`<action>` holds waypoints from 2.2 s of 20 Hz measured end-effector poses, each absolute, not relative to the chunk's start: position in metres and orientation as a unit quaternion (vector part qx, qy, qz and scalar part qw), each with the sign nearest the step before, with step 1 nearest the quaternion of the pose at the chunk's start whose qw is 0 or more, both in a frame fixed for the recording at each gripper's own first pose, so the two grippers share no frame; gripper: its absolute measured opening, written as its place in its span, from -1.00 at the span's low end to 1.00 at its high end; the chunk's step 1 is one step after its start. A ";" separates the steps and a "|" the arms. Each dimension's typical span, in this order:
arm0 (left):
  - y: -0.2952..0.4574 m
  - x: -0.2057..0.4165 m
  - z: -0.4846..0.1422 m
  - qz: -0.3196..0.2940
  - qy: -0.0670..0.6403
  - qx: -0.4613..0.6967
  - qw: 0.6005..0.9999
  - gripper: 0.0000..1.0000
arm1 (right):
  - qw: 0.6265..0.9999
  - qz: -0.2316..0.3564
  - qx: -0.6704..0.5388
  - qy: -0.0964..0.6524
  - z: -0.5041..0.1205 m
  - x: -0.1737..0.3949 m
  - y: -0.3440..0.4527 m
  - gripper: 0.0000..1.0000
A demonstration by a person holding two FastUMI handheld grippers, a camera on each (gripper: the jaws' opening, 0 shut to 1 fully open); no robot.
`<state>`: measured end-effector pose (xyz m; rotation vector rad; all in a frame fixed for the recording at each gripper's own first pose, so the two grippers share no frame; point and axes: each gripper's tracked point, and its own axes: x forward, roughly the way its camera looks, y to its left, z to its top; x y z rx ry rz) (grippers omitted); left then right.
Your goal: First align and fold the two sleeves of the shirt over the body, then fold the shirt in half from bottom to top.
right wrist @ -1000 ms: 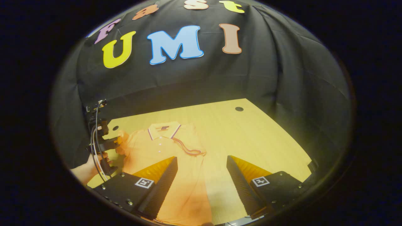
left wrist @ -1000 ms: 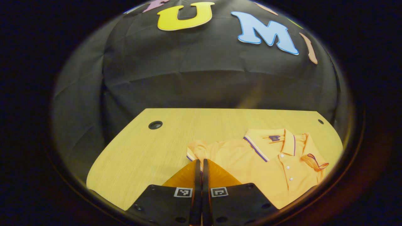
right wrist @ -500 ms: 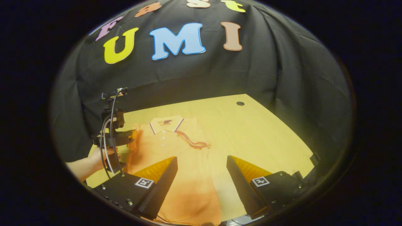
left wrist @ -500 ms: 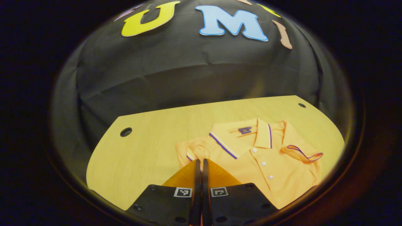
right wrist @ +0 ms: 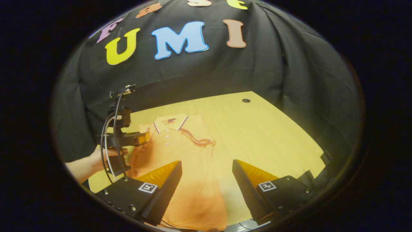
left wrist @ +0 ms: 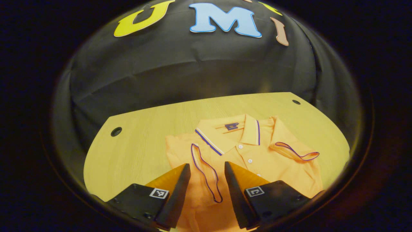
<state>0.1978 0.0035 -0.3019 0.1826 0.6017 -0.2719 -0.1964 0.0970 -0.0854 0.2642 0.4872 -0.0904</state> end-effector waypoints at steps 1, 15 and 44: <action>0.003 0.189 -0.298 -0.135 0.296 0.084 0.942 0.58 | 0.962 -0.041 0.124 0.240 -0.088 -0.199 0.095 0.95; 0.039 0.022 -0.292 -0.117 0.320 0.055 0.939 0.90 | 0.953 0.043 0.079 0.291 -0.148 -0.244 0.111 0.95; 0.110 -0.204 -0.337 -0.086 0.375 0.039 0.922 0.90 | 0.925 0.074 0.032 0.371 -0.249 -0.319 0.139 0.95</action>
